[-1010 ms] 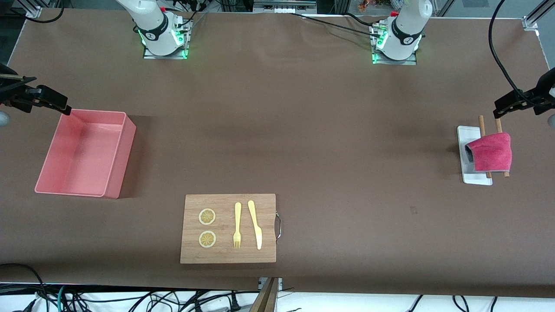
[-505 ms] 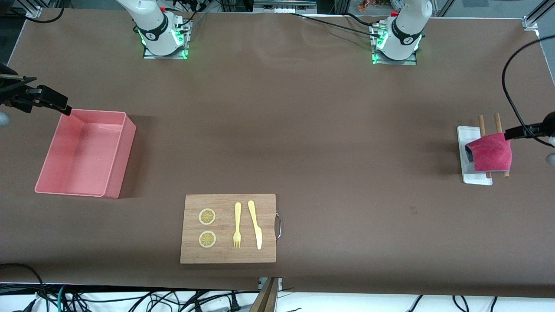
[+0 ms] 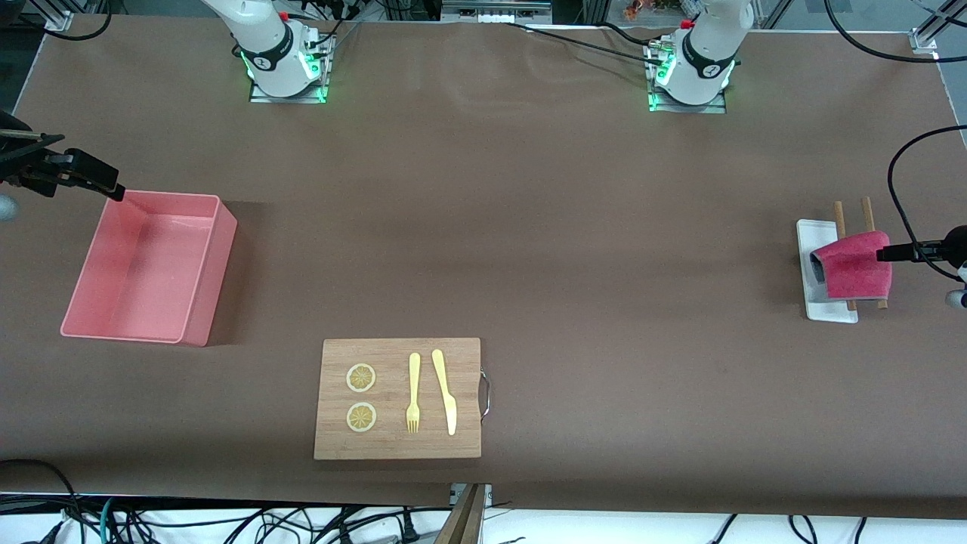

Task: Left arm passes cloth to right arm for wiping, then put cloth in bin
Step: 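Lower the open left gripper onto the pink cloth on the holder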

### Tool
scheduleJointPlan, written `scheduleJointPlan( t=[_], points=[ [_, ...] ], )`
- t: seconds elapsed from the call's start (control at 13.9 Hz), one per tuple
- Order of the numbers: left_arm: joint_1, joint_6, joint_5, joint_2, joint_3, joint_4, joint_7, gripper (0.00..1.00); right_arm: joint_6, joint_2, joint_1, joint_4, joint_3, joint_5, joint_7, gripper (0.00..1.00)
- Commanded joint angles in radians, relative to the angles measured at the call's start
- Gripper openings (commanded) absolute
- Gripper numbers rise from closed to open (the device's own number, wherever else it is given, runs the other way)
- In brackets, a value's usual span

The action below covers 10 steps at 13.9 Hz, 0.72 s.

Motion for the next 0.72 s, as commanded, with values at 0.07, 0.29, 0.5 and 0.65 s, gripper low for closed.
scheduleJointPlan(
  t=[0.07,0.29,0.5,0.65],
  points=[
    [0.040,0.006,-0.042,0.060,-0.011,0.031,0.101,1.00,-0.004,0.011,-0.003,0.007,0.006,0.007,-0.013,1.00],
    [0.041,0.027,-0.042,0.075,-0.011,0.033,0.120,1.00,-0.009,0.019,0.008,0.004,0.006,0.007,-0.015,1.00],
    [0.041,0.035,-0.045,0.086,-0.011,0.035,0.120,0.86,-0.015,0.019,0.051,-0.005,0.006,0.004,-0.013,1.00],
    [0.041,0.035,-0.045,0.088,-0.011,0.033,0.122,0.76,-0.033,0.033,0.058,-0.009,0.006,0.004,-0.012,1.00]
  ],
)
